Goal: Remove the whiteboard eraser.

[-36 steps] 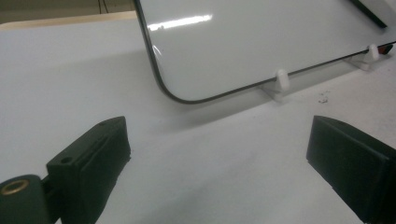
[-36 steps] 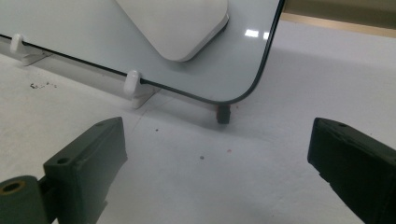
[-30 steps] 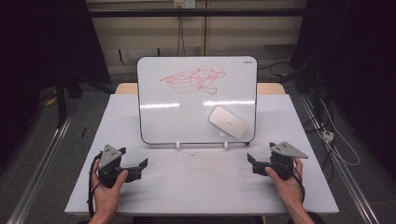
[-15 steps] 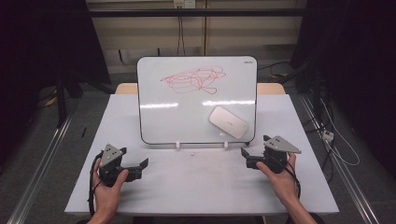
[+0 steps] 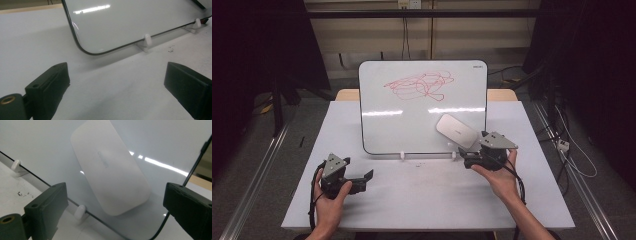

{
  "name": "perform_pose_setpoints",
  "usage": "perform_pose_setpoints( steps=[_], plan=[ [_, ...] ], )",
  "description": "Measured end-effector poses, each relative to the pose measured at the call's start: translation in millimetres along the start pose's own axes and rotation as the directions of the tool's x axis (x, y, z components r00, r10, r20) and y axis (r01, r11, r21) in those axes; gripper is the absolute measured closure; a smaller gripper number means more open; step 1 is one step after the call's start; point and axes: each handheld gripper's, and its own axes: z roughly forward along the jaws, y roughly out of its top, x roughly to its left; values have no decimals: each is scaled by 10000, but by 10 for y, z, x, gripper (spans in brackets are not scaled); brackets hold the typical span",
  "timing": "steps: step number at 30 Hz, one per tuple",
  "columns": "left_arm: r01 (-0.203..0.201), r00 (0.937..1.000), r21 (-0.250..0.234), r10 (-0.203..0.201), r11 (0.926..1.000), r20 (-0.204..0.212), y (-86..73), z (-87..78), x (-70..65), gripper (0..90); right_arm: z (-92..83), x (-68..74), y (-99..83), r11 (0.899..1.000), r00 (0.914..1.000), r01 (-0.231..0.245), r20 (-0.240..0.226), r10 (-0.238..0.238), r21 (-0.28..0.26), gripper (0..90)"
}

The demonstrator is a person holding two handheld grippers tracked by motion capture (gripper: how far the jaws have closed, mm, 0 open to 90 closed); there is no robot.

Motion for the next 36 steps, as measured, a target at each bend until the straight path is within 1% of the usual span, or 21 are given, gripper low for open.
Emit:
perform_pose_setpoints(
  steps=[3,5,7,9,10,11,13,14,17,19,21,24,25,26,27,28,29,30,31,32,36],
  plan=[
    [-109,9999,7,109,9999,33,0,6,3,61,53,19,72,9991,9992,397,-48,-396,138,59],
    [-112,9999,16,112,9999,-13,-10,16,7,61,84,34,120,9977,9977,671,46,-672,93,72],
    [-20,10000,38,20,10000,44,-30,18,26,61,119,49,168,9955,9956,935,93,-936,143,73],
    [116,9999,111,-117,9999,78,-44,19,42,61,155,71,208,9941,9943,1064,32,-1065,204,80],
    [108,9999,128,-109,9999,80,-46,17,47,61,177,86,228,9922,9925,1225,28,-1226,227,85],
    [96,9999,134,-97,9999,71,-45,13,48,61,201,107,246,9887,9890,1469,102,-1472,284,91],
    [59,10000,89,-59,9999,62,-39,-3,50,61,256,146,274,9777,9781,2050,262,-2063,451,106],
    [64,10000,32,-64,10000,38,-36,-10,49,61,283,162,286,9734,9743,2220,254,-2237,567,128],
    [61,10000,28,-62,10000,15,-31,-21,56,61,352,212,313,9562,9577,2836,299,-2863,732,148],
    [92,10000,0,-92,10000,12,-29,-20,57,61,386,233,333,9471,9489,3122,246,-3147,744,183],
    [52,10000,0,-52,10000,19,-26,-16,59,61,416,246,360,9351,9373,3432,313,-3470,882,211],
    [53,10000,46,-53,10000,61,-30,-17,64,61,454,261,383,9220,9260,3715,280,-3765,1094,242],
    [91,9999,38,-91,10000,75,-30,-18,63,61,466,269,383,9190,9232,3773,318,-3830,1146,250],
    [91,9999,38,-91,10000,75,-30,-18,63,61,466,269,383,9190,9232,3773,318,-3830,1146,250],
    [90,9999,31,-90,10000,65,-27,-22,63,61,477,272,382,9124,9177,3886,349,-3958,1286,252],
    [58,10000,-6,-58,10000,46,-25,-29,61,61,486,276,378,9089,9151,3932,375,-4016,1390,255],
    [49,10000,-26,-49,10000,48,-24,-37,51,61,491,278,373,9032,9102,4008,456,-4116,1537,271],
    [57,10000,-33,-56,10000,57,-26,-37,48,61,493,280,373,9014,9085,4033,488,-4150,1580,281],
    [53,10000,-25,-53,10000,70,-30,-38,48,61,493,278,373,8963,9038,4119,513,-4248,1644,287],
    [27,10000,5,-27,10000,58,-32,-40,50,61,494,278,372,8961,9036,4126,510,-4254,1638,289],
    [56,10000,-7,-56,10000,-2,-31,-47,51,61,501,294,374,8801,8890,4381,571,-4544,1829,296]
  ],
)
